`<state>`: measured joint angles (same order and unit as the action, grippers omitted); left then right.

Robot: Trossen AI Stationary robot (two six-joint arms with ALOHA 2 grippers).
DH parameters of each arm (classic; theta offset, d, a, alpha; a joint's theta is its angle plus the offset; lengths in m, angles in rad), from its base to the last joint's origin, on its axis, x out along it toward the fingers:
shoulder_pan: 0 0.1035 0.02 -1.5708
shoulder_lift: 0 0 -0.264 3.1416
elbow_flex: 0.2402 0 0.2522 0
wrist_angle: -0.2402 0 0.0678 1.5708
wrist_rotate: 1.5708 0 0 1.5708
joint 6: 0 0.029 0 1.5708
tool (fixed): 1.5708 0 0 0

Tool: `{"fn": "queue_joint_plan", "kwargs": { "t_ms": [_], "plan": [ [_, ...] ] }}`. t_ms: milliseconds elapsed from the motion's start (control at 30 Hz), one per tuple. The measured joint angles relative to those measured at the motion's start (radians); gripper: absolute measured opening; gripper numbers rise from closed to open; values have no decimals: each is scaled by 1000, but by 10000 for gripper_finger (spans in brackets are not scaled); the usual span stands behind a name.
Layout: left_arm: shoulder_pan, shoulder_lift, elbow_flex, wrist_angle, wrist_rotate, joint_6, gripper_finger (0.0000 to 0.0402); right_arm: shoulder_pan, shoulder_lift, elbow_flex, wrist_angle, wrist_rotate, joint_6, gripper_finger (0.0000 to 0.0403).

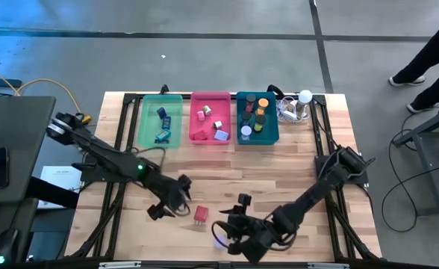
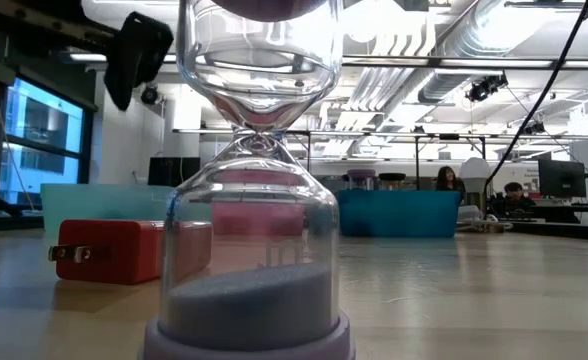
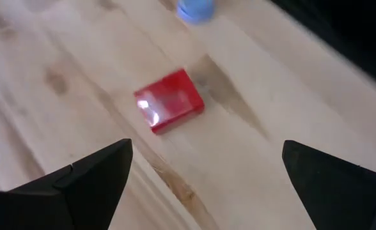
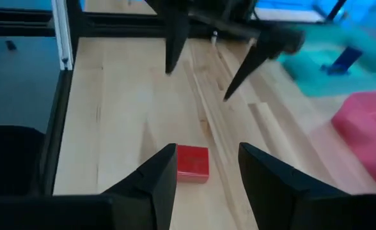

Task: Pick & Place Office items
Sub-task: Put the red charger adapter into the red bin

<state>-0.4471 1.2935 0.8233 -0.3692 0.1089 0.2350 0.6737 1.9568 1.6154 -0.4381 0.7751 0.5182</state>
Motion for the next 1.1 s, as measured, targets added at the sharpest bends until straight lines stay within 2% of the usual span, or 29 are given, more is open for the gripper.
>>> {"fn": "queue_joint_plan", "kwargs": {
  "t_ms": [200, 300, 500, 700, 967, 1100],
  "plan": [
    [-3, 221, 149, -143, -16, 249, 395, 37, 0, 0, 1, 12, -7, 155],
    [-8, 289, 214, -167, -42, 374, 395, 51, 0, 0, 3, 11, 9, 155],
    [-20, 323, 268, -170, -54, 570, 395, 70, 0, 0, 21, 11, 11, 155],
    [-25, 333, 270, -60, -91, 776, 395, 96, 0, 0, 31, 12, 10, 155],
    [-10, 380, 269, -37, -77, 809, 395, 115, 0, 0, 48, 55, 23, 155],
    [5, 408, 269, -19, -25, 819, 395, 118, 0, 0, 47, 61, 29, 155]
  ]
}}
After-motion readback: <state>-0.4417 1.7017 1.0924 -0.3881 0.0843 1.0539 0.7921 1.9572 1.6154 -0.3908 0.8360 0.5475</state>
